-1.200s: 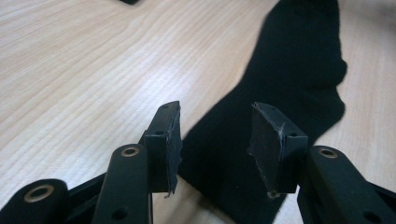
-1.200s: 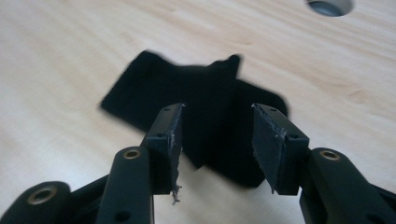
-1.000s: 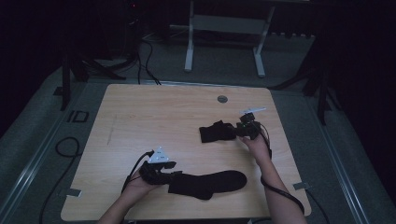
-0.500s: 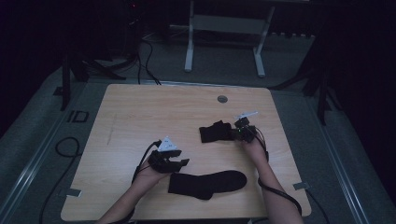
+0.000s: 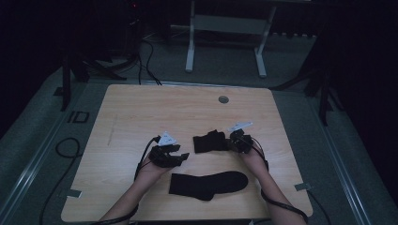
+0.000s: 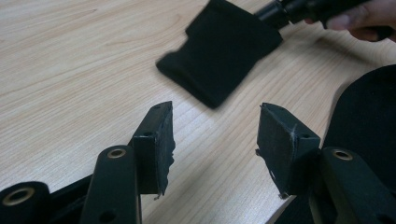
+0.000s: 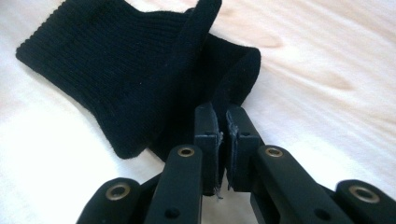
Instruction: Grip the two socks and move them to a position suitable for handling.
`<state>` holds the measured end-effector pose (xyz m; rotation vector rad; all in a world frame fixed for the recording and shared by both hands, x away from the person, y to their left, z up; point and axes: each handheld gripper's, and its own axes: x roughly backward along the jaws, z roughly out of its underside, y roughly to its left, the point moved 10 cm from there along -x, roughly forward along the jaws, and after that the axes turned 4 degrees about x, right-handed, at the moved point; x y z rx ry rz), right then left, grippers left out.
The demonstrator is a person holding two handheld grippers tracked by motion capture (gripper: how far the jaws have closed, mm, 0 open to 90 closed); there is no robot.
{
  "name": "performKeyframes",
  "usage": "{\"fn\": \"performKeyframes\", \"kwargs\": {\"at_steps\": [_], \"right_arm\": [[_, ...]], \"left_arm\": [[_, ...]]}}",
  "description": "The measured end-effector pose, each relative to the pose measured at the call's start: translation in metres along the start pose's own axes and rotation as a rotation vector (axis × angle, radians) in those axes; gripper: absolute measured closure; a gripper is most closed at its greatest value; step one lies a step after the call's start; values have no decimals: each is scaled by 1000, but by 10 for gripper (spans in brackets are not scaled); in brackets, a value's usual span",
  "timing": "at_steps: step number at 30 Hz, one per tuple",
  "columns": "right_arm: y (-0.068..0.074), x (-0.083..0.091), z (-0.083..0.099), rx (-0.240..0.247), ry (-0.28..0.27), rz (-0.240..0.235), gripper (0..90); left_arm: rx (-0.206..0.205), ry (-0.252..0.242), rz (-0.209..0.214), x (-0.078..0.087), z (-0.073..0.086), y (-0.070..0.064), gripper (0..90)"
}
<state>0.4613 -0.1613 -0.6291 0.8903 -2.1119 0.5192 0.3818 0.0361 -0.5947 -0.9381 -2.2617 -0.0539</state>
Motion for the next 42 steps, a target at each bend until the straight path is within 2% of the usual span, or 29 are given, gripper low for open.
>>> {"fn": "performKeyframes", "kwargs": {"at_steps": [5, 7, 12, 16, 18, 22, 23, 26, 29, 33, 36, 38, 42], "right_arm": [[22, 3, 2, 33, -9, -28, 844], [30, 4, 3, 42, -10, -35, 843], [46, 6, 4, 56, -18, -60, 843], [52, 7, 5, 76, -14, -65, 842], [53, 7, 4, 82, -14, -61, 841], [52, 7, 5, 76, -16, -69, 841], [53, 7, 5, 74, -17, -70, 841], [53, 7, 5, 75, -19, -70, 841], [53, 6, 5, 72, -22, -72, 841], [53, 7, 5, 68, -22, -73, 841], [53, 7, 5, 66, -22, -73, 841], [53, 6, 5, 67, -21, -72, 841], [51, 7, 5, 73, -24, -57, 848]], "left_arm": [[-9, 23, 4, -5, 4, -2, 467], [-16, 38, -11, -9, 6, 0, 466], [-48, 75, -29, -19, 12, 5, 397], [-53, 97, -62, -28, 15, 14, 396], [-57, 105, -57, -33, 16, 15, 396], [-101, 123, -53, -40, 17, 12, 412], [-102, 120, -52, -41, 16, 10, 415], [-113, 135, -51, -43, 16, 8, 453], [-123, 146, -29, -44, 16, 4, 525], [-123, 167, 10, -46, 16, -2, 678], [-131, 179, 18, -46, 15, -5, 786], [-131, 182, 12, -46, 15, -6, 816], [-96, 167, 22, -43, 13, -7, 834]]}}
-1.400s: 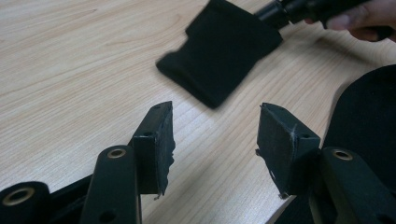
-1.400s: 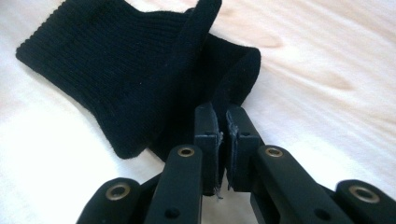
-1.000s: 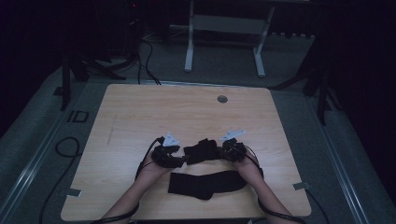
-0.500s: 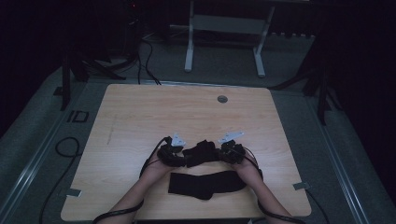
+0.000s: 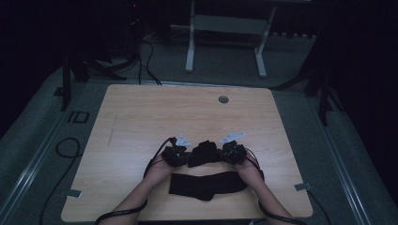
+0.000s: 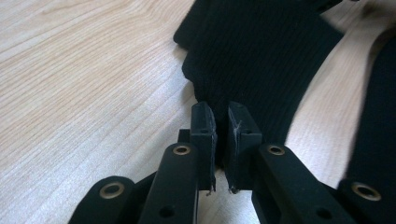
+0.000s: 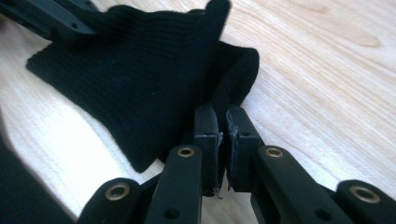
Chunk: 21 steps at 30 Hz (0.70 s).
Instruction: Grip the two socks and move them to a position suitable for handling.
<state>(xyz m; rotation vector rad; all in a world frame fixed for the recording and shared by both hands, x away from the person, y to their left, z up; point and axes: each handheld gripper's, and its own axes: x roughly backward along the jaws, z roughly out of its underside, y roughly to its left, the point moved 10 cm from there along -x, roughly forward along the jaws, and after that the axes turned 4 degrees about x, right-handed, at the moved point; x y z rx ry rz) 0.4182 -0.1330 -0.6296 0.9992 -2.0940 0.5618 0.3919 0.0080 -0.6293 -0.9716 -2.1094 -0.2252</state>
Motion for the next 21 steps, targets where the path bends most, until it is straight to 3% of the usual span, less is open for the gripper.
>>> {"fn": "performKeyframes", "kwargs": {"at_steps": [5, 11, 18, 21], "right_arm": [[-9, 11, -2, -31, -30, 10, 852], [-25, 35, -5, -82, -91, 20, 852], [-40, 53, 4, -141, -109, 24, 852], [-46, 57, 11, -170, -111, 20, 851]], "left_arm": [[31, -46, 16, 22, -7, 4, 836], [52, -54, 17, 44, -7, 13, 836], [105, -28, 46, 52, 3, 23, 834], [79, 4, 20, 49, 8, 27, 833]]}}
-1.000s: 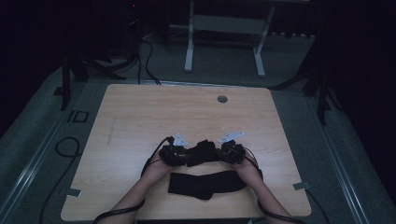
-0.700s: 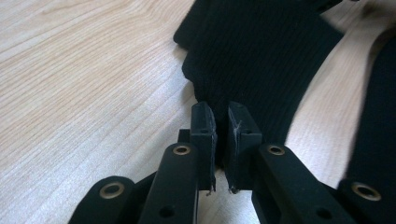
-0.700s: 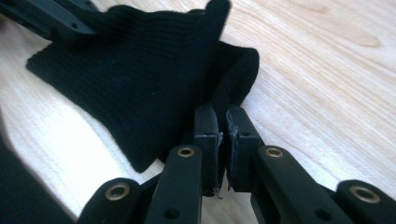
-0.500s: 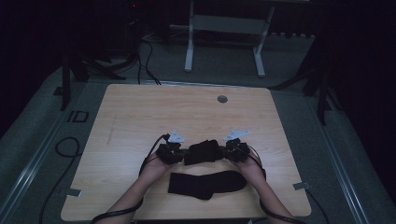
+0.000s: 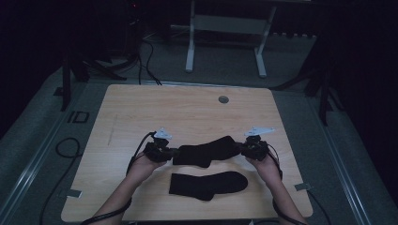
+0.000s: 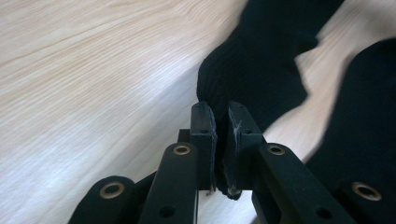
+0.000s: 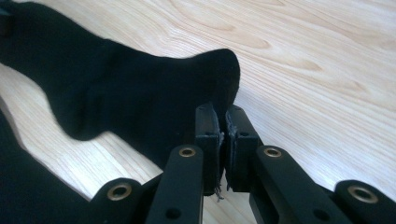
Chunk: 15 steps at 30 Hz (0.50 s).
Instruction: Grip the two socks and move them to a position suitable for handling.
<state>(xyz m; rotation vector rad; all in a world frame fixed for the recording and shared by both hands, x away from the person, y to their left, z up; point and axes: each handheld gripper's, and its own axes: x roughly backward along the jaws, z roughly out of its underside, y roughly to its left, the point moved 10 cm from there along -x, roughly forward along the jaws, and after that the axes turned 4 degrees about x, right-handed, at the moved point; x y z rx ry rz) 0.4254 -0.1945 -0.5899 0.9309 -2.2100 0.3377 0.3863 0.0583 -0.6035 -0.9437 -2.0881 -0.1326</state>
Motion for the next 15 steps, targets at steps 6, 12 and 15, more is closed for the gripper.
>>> {"fn": "performKeyframes", "kwargs": {"at_steps": [6, 12, 15], "right_arm": [[-11, -1, 13, -41, 12, 4, 848], [-18, -5, 16, -77, 15, -1, 844], [-19, -9, 19, -73, 33, 2, 841]], "left_arm": [[0, 21, -23, -7, 1, 7, 827], [9, 43, -39, -18, 0, 18, 820], [2, 54, -65, -23, -1, 22, 815]]}}
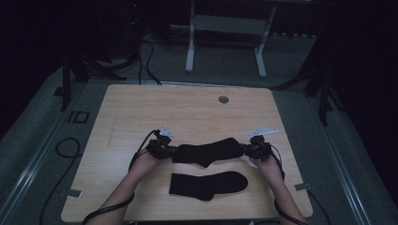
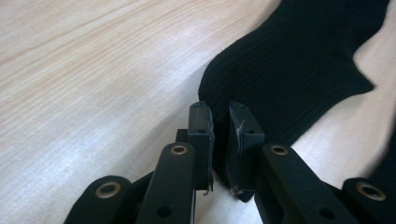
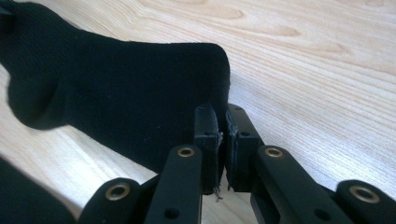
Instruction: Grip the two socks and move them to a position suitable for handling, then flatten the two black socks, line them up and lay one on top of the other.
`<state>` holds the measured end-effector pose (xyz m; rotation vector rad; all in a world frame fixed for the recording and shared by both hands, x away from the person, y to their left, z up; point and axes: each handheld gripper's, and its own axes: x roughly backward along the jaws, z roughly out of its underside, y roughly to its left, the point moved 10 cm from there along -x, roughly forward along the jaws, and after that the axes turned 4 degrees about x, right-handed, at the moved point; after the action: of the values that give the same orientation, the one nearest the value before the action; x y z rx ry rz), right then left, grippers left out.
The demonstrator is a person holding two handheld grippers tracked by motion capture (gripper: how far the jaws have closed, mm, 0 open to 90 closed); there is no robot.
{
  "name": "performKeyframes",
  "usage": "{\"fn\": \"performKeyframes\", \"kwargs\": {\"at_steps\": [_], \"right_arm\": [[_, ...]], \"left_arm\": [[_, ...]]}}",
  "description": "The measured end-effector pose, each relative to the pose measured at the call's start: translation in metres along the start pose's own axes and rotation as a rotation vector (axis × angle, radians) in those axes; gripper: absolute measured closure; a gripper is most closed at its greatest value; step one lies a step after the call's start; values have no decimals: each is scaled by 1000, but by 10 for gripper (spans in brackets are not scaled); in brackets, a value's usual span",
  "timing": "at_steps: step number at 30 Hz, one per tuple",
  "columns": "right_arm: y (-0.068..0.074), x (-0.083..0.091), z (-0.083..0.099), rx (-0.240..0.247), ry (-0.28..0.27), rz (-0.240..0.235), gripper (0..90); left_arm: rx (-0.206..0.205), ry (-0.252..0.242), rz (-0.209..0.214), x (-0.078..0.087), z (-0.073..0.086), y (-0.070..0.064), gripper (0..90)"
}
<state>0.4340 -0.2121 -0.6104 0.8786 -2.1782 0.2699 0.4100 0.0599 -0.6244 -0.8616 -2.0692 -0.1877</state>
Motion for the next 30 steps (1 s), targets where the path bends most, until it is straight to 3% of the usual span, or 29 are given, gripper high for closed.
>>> {"fn": "performKeyframes", "kwargs": {"at_steps": [2, 6, 8, 10, 12, 15, 21, 23, 27, 30], "right_arm": [[-1, -2, 1, 2, 11, 7, 772], [-10, -1, -1, -32, -6, 34, 572], [-16, 2, -4, -45, -19, 49, 550], [-17, 2, -8, -48, -24, 46, 547], [-16, 0, -10, -42, -16, 45, 542], [-13, -5, -11, -33, -3, 43, 542], [-7, -25, -5, 7, 68, 48, 596], [-6, -28, -5, 23, 78, 52, 654], [-3, -30, -5, 39, 85, 53, 823], [-1, -29, -6, 60, 81, 61, 852]], "left_arm": [[7, -14, -4, 0, -3, 1, 778], [-11, -78, 43, 7, -7, -1, 568], [2, -98, 17, 11, -7, 5, 477], [33, -103, 24, 12, -6, 8, 475], [30, -101, 12, 9, -4, 9, 464], [17, -87, 13, 5, -2, 6, 464], [-27, -50, -45, -10, 1, 3, 481], [-41, -42, -43, -12, 2, 1, 523], [-42, -44, -17, -13, 1, -5, 709], [-31, -70, 4, -11, -1, -10, 813]]}}
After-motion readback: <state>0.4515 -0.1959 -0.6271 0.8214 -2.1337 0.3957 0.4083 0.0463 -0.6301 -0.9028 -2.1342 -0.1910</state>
